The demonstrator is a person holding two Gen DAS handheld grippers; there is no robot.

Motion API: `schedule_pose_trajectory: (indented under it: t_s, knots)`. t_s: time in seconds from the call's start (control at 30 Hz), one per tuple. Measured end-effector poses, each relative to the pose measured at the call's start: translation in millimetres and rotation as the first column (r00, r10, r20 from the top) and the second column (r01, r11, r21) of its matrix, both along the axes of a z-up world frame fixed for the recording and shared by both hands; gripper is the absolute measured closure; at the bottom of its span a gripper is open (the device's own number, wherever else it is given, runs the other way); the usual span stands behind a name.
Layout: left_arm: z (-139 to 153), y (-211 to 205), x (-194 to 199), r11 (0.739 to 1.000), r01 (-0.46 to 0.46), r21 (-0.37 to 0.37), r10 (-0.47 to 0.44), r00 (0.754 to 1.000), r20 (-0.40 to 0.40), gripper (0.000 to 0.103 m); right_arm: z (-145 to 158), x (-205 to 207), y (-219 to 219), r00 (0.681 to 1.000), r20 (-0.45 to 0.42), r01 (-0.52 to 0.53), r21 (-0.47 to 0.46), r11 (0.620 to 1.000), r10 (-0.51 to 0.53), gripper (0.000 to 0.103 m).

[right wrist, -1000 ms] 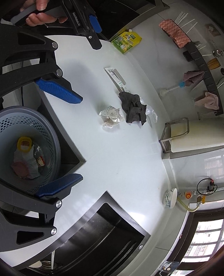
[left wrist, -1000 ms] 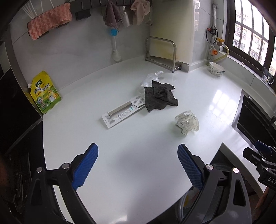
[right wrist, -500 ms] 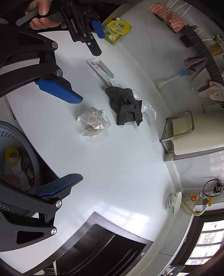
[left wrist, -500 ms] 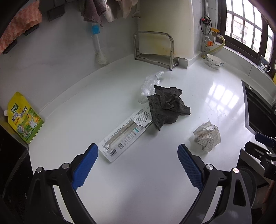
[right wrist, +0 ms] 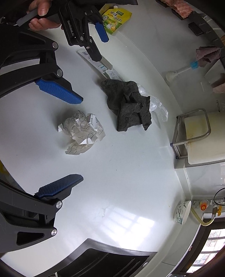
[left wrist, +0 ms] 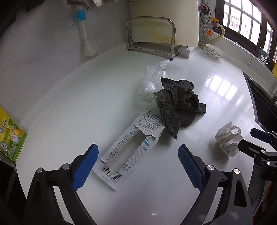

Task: Collect trash
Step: 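Grasp the crumpled paper with the right tool while the left tool grasps the toothbrush box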

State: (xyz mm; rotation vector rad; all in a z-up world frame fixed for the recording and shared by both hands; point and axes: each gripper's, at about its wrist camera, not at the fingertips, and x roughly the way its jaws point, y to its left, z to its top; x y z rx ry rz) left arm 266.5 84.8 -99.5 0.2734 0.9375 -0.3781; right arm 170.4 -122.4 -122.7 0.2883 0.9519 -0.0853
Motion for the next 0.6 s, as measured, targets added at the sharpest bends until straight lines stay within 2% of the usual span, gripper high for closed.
schedule_pose_trajectory:
  t_s: [0.33, 0.6]
  knots:
    - [-19, -2, 21, 0.998, 0.069, -0.003, -0.069, 0.997, -0.025, 0.011, -22, 25, 9, 0.998, -0.062, 0.017, -0.047, 0.999, -0.020, 0.024]
    - [-32, -12, 32, 0.990, 0.140, 0.010, -0.140, 0.990, -0.035, 0.011, -23, 30, 18, 0.999, -0.040, 0.009, -0.113, 0.994, -0.014, 0.024]
